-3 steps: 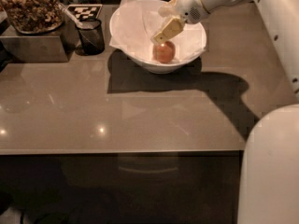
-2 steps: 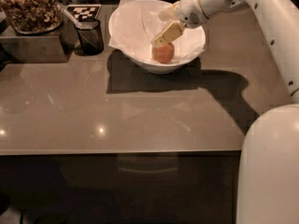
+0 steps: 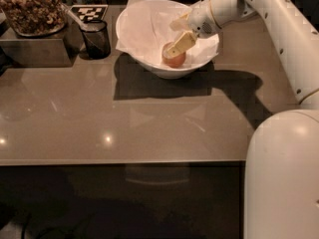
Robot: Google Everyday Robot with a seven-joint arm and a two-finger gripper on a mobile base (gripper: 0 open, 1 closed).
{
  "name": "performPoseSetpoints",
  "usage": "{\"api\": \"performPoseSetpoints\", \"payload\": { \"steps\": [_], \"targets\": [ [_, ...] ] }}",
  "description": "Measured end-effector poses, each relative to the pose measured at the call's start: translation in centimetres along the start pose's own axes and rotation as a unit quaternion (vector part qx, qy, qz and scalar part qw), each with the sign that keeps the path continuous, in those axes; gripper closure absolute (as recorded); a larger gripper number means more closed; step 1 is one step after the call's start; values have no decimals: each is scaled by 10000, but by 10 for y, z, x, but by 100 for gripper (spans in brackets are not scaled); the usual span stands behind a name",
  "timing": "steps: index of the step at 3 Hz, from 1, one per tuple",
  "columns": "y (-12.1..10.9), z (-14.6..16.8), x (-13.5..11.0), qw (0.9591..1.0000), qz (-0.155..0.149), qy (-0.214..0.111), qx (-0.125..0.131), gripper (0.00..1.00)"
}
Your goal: Pick apple from white bowl
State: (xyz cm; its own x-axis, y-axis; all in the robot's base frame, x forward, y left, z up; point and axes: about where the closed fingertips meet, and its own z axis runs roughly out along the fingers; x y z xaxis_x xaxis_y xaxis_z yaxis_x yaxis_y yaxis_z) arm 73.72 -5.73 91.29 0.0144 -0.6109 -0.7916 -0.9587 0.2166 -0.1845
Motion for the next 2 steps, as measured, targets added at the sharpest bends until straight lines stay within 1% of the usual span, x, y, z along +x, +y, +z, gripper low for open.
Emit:
{"api": "performPoseSetpoints", "payload": {
  "steps": [1, 2],
  "targets": [
    [-2, 7, 9, 9999, -18, 67, -100, 24],
    [-1, 21, 16, 9996, -22, 98, -273, 25]
  ]
}}
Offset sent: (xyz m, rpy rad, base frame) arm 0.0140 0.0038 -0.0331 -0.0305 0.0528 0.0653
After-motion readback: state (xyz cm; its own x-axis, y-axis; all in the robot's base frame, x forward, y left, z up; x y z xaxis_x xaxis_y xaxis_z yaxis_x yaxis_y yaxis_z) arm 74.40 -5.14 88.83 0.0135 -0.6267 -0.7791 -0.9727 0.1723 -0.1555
